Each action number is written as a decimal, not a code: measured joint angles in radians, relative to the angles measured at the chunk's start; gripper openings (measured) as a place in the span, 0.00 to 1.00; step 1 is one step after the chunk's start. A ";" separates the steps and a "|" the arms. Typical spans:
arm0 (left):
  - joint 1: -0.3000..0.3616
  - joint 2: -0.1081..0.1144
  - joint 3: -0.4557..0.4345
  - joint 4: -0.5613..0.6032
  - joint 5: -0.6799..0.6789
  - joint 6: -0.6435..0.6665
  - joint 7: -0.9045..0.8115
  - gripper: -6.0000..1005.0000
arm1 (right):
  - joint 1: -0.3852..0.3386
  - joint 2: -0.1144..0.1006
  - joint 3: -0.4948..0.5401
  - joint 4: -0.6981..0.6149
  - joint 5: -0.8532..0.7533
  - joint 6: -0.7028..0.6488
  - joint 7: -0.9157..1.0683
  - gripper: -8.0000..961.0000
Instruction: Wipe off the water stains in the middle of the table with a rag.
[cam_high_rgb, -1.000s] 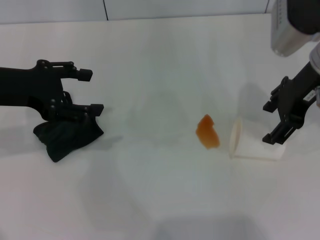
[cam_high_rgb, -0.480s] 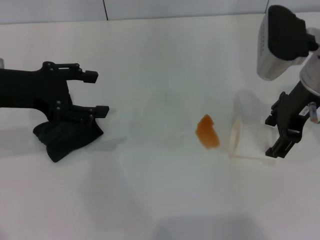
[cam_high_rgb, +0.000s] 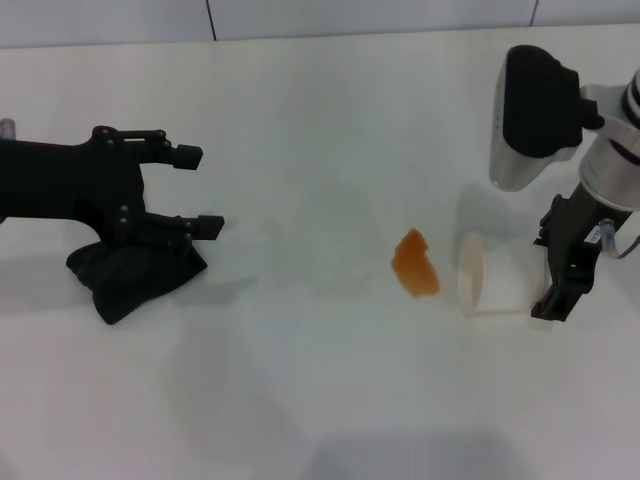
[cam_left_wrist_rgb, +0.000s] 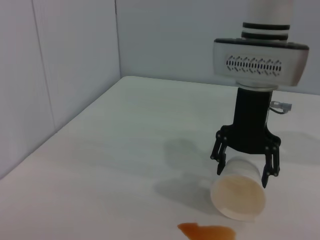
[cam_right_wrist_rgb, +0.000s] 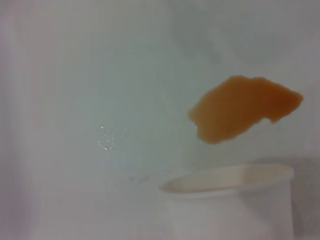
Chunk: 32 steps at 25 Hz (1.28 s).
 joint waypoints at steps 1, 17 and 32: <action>0.000 0.000 0.000 -0.001 0.000 -0.002 0.001 0.87 | -0.001 0.000 -0.008 0.001 0.001 0.006 0.001 0.86; 0.004 -0.001 0.001 -0.007 0.000 -0.014 0.007 0.87 | -0.015 0.003 -0.069 -0.014 0.015 0.055 -0.030 0.86; 0.010 -0.001 0.001 -0.007 0.013 -0.019 0.009 0.87 | -0.028 -0.002 0.015 -0.042 0.101 0.000 -0.091 0.73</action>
